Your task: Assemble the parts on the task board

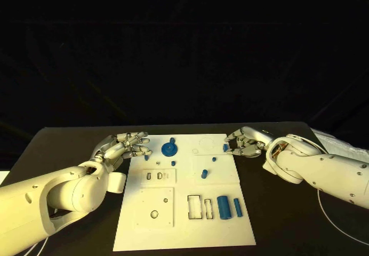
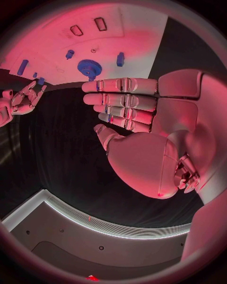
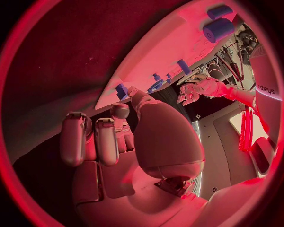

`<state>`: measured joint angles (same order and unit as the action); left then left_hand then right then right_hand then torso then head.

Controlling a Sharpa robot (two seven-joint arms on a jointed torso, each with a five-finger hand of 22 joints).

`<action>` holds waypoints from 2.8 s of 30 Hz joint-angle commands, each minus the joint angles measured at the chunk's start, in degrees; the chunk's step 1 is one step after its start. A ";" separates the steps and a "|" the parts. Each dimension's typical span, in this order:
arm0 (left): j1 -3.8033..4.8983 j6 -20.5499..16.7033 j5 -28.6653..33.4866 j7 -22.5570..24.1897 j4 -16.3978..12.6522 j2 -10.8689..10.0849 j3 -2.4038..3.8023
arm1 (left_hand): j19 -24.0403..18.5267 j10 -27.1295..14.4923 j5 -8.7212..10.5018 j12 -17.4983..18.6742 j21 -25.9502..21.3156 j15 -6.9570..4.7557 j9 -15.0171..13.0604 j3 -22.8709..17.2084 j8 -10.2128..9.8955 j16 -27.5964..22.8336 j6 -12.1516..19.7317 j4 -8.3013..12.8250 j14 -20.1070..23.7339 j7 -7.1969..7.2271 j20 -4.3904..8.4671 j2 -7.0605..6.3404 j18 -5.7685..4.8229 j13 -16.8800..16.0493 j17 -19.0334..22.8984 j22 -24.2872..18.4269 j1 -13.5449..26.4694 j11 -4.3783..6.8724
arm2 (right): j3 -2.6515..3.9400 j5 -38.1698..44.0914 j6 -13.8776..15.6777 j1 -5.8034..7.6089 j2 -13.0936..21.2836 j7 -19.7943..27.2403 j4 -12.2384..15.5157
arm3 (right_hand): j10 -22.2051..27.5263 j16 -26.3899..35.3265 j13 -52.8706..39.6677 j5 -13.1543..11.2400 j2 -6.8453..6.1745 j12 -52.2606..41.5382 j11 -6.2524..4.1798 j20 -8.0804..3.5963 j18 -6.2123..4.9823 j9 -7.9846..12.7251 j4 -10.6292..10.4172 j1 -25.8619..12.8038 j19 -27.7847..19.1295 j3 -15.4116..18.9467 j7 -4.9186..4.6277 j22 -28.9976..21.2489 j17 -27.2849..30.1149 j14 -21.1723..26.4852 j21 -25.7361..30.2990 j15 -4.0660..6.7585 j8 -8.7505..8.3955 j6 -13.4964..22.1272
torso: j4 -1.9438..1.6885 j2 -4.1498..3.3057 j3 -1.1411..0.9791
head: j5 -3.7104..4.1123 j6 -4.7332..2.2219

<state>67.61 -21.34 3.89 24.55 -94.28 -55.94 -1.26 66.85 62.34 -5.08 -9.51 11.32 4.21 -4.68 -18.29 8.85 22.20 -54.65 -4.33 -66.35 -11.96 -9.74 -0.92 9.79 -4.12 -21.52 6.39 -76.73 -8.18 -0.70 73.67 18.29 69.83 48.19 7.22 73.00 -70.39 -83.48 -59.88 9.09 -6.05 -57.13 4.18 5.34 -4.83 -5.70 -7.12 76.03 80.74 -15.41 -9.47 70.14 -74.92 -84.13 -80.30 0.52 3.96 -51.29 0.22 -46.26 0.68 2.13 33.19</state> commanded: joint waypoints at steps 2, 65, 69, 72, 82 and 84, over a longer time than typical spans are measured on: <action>0.06 1.43 -0.02 0.63 -0.13 0.17 0.05 | -0.24 -0.30 -0.11 -0.29 -0.32 0.01 -0.08 -0.21 0.31 0.33 0.44 0.01 0.43 -0.07 -0.26 -0.57 0.40 0.07 -0.06 0.09 -0.14 0.10 | 0.01 -0.14 -1.57 -0.16 -0.54 -0.18 -0.57 | 0.16 -0.31 -0.15 -0.40 -0.05 -0.02 0.04 0.18 0.87 0.04 0.02 0.07 0.27 0.25 -0.03 0.05 -3.90 -3.67 -0.17 -0.15 -0.18 0.37 | 0.04 0.02 0.02 | -0.02 0.15; 0.54 1.16 0.19 0.25 0.43 -0.04 0.05 | -0.26 -0.39 -0.09 -0.30 -0.33 0.04 -0.08 -0.73 0.36 0.47 0.55 0.25 0.56 -0.12 -0.26 -0.68 0.37 0.11 -0.17 0.13 0.08 0.05 | 0.62 1.15 5.43 1.71 -3.07 -9.15 10.21 | -5.08 -0.53 -5.75 -2.09 5.33 -5.92 -3.26 -2.23 1.03 -2.62 2.77 2.05 0.83 -0.39 3.83 1.09 -4.55 -3.81 -0.76 2.58 5.24 -11.56 | -0.54 1.16 0.56 | -2.60 1.33; 0.88 1.11 0.21 0.29 0.66 -0.10 0.05 | -0.27 -0.43 -0.08 -0.29 -0.34 0.04 -0.07 -0.85 0.37 0.49 0.59 0.34 0.61 -0.14 -0.26 -0.74 0.37 0.12 -0.19 0.14 0.10 0.03 | 0.61 2.42 6.72 1.66 -4.99 -11.44 11.31 | -4.99 -0.44 -5.66 -1.57 5.73 -5.65 -3.30 -2.32 1.03 -2.71 3.23 2.40 0.84 -0.77 3.86 1.05 -4.44 -3.78 -0.72 2.64 5.18 -11.53 | -0.70 1.41 0.81 | -2.92 1.36; 1.00 1.17 0.23 0.29 0.69 0.00 0.06 | -0.27 -0.43 -0.08 -0.29 -0.34 0.04 -0.07 -0.85 0.37 0.49 0.59 0.34 0.61 -0.14 -0.26 -0.74 0.37 0.12 -0.19 0.14 0.10 0.03 | 0.29 4.14 7.19 1.03 -7.04 -13.76 12.12 | -4.89 -0.39 -5.51 -1.20 6.00 -5.38 -3.29 -2.35 1.03 -2.78 3.43 2.45 0.85 -0.99 3.84 1.03 -4.38 -3.77 -0.71 2.65 5.16 -11.53 | -0.78 1.65 1.13 | -2.97 1.41; 1.15 1.14 0.25 0.30 0.75 0.48 0.06 | -0.29 -0.48 -0.08 -0.28 -0.35 0.07 -0.07 -0.94 0.36 0.50 0.64 0.37 0.66 -0.17 -0.26 -0.78 0.36 0.13 -0.20 0.15 0.18 0.02 | -0.69 10.28 3.39 -1.67 -13.58 -19.81 12.46 | -4.52 -0.28 -4.95 -2.13 6.19 -4.49 -3.09 -2.32 1.09 -2.79 3.37 1.63 1.02 -0.95 3.57 1.25 -4.28 -3.75 -0.80 2.52 4.71 -10.92 | -0.95 1.80 1.46 | -4.12 1.88; 1.20 1.11 0.25 0.29 0.80 0.58 0.06 | -0.29 -0.48 -0.08 -0.28 -0.35 0.07 -0.07 -0.94 0.36 0.50 0.64 0.37 0.66 -0.17 -0.26 -0.78 0.36 0.13 -0.20 0.15 0.18 0.02 | -0.83 11.19 3.14 -2.08 -14.67 -20.08 12.04 | -4.52 -0.27 -4.96 -2.14 6.19 -4.48 -3.09 -2.31 1.09 -2.79 3.37 1.62 1.03 -0.95 3.57 1.26 -4.26 -3.75 -0.81 2.52 4.70 -10.91 | -0.94 1.85 1.51 | -4.32 2.15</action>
<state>68.66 -20.80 4.00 24.36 -93.48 -55.52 -1.26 66.85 62.35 -5.08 -9.51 11.32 4.41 -4.66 -18.91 8.84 22.47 -54.45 -4.02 -66.16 -12.16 -9.74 -1.15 9.79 -4.08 -21.68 6.47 -76.50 -8.18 -1.53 80.54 23.27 67.91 33.85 -9.59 85.28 -75.29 -83.92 -64.88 7.19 -0.42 -61.81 1.10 3.17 -4.83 -7.32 -3.92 77.52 81.65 -16.37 -6.44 71.34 -74.93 -83.93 -81.02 2.78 8.82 -61.68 -0.68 -44.52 2.09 -1.91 35.04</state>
